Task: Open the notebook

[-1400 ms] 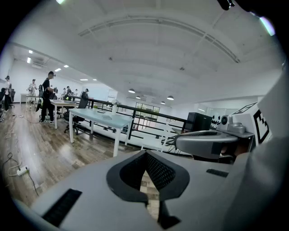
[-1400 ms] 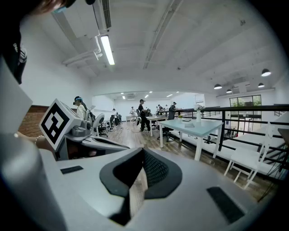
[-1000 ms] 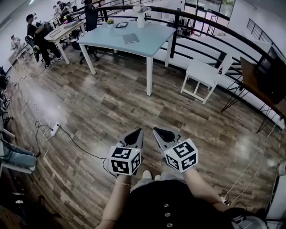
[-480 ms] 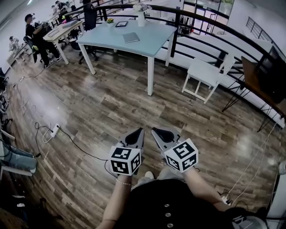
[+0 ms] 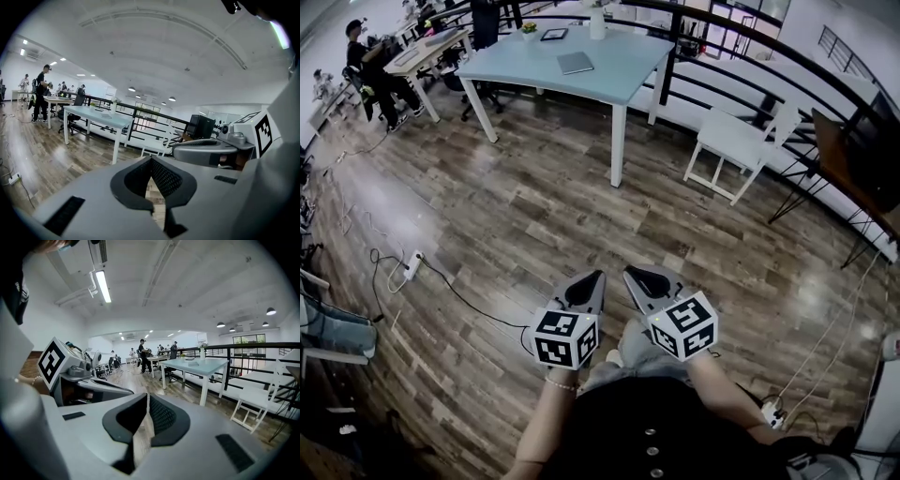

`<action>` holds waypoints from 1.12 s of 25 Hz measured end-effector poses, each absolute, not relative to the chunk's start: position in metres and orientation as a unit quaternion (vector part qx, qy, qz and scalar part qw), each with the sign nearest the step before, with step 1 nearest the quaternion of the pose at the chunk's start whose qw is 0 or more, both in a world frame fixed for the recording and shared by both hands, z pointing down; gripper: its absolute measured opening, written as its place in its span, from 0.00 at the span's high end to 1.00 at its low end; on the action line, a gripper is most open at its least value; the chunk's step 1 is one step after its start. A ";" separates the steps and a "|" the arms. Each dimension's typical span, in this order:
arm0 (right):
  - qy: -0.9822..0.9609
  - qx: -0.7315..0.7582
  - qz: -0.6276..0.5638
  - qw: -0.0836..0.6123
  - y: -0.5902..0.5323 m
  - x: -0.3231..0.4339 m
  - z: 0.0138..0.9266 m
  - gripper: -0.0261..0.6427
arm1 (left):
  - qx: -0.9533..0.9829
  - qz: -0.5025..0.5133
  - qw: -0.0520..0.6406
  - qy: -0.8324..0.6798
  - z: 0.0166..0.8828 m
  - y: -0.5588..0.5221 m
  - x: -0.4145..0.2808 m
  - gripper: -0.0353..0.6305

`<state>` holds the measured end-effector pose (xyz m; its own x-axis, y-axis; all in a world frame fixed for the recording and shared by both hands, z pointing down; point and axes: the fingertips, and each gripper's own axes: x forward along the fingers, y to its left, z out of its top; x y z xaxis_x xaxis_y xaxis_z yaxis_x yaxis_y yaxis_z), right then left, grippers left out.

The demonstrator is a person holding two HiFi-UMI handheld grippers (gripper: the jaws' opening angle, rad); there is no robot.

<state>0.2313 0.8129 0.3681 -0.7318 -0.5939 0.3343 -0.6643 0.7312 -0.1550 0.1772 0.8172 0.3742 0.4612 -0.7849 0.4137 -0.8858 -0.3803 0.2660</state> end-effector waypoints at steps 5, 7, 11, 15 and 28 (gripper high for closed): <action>-0.921 0.340 0.143 0.126 0.787 0.225 0.377 0.86 | 0.821 0.116 0.239 -0.505 0.387 0.796 0.171 0.92; -0.925 0.329 0.143 0.124 0.774 0.218 0.381 0.81 | 0.818 0.114 0.240 -0.511 0.390 0.780 0.165 0.92; -0.929 0.318 0.139 0.126 0.732 0.208 0.385 0.81 | 0.810 0.111 0.243 -0.521 0.395 0.740 0.154 0.92; -0.934 0.304 0.136 0.128 0.676 0.198 0.384 0.80 | 0.804 0.115 0.238 -0.533 0.394 0.689 0.141 0.92; -0.951 0.265 0.109 0.116 0.527 0.188 0.374 0.78 | 0.790 0.103 0.219 -0.564 0.388 0.537 0.128 0.92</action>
